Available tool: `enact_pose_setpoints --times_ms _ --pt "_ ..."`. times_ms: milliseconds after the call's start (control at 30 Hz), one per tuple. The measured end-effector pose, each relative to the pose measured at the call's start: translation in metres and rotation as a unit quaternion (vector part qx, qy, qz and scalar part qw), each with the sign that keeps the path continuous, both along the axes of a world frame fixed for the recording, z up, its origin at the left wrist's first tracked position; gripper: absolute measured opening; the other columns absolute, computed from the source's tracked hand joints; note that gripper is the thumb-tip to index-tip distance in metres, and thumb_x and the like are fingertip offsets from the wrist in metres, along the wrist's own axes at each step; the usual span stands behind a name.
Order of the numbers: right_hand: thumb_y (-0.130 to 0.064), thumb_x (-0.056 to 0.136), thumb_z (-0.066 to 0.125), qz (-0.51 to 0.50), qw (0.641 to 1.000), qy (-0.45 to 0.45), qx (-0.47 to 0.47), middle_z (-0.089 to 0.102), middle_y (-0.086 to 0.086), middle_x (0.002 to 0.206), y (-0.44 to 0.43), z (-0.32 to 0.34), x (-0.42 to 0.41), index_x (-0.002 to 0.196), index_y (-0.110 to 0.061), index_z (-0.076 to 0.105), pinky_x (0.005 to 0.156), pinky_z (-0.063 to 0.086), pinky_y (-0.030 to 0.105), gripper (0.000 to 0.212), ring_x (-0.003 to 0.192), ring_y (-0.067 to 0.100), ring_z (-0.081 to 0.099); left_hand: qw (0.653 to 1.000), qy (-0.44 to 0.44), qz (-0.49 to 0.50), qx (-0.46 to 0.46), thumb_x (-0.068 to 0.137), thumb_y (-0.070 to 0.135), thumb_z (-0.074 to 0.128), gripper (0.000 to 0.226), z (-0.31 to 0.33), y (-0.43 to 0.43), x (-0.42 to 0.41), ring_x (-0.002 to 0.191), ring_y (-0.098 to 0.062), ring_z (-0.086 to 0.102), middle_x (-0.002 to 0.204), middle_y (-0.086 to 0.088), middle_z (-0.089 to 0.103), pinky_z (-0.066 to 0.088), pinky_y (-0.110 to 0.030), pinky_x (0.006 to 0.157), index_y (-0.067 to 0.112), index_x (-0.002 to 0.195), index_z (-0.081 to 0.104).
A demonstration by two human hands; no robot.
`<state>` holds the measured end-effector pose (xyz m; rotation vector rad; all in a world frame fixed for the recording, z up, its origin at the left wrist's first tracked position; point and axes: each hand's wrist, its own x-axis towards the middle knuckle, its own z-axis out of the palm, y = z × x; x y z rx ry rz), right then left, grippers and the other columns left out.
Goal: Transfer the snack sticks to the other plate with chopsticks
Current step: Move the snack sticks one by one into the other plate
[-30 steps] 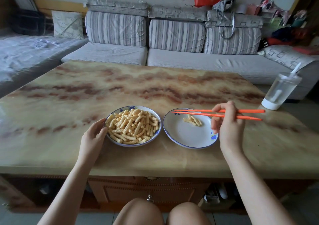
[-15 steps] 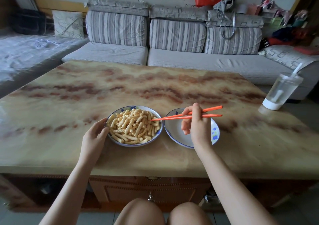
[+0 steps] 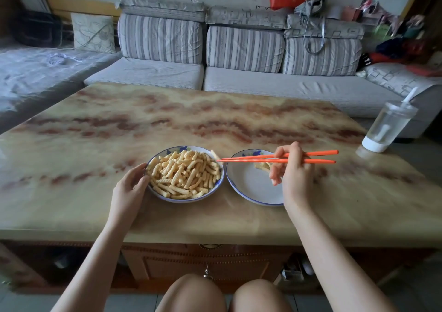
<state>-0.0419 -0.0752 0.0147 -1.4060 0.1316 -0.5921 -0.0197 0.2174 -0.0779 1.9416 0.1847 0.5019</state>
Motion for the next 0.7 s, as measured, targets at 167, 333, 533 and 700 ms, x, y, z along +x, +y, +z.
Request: enact_pose_setpoints --times_ms 167,333,533,700 --pt "-0.020 0.102 0.032 -0.058 0.997 -0.013 -0.040 0.045 0.004 0.036 -0.031 0.003 -0.004 0.064 -0.008 0.050 0.036 0.029 0.019 0.044 0.031 0.018 0.037 1.000 -0.001 -0.001 0.001 0.091 0.009 0.054 0.036 0.000 -0.001 -0.001 0.106 -0.006 0.054 0.121 0.001 0.063 0.038 -0.020 0.089 0.014 0.126 0.060" --pt "-0.022 0.100 0.032 -0.099 0.993 0.006 -0.063 0.046 0.004 0.035 -0.058 -0.004 -0.008 0.064 -0.008 0.049 0.036 0.030 0.019 0.042 0.031 0.017 0.037 1.000 0.000 0.000 0.011 0.091 0.009 0.055 0.035 -0.002 0.001 0.001 0.108 -0.008 0.054 0.122 0.000 0.063 0.038 -0.022 0.091 0.016 0.125 0.061" --pt "-0.024 0.101 0.033 -0.104 0.990 0.022 -0.092 0.046 0.003 0.037 -0.063 -0.014 -0.009 0.067 -0.006 0.052 0.037 0.032 0.019 0.043 0.032 0.016 0.039 1.000 -0.001 0.000 0.014 0.092 0.010 0.054 0.035 -0.001 -0.001 0.000 0.108 -0.009 0.054 0.121 -0.001 0.063 0.038 -0.023 0.091 0.014 0.126 0.060" --pt "-0.024 0.103 0.033 -0.091 0.990 0.016 -0.106 0.046 0.004 0.037 -0.061 -0.013 -0.011 0.072 -0.001 0.054 0.037 0.032 0.018 0.043 0.031 0.014 0.039 1.000 -0.001 0.002 0.019 0.092 0.010 0.054 0.035 -0.002 0.001 0.001 0.109 -0.010 0.054 0.122 -0.001 0.063 0.038 -0.024 0.092 0.015 0.126 0.060"
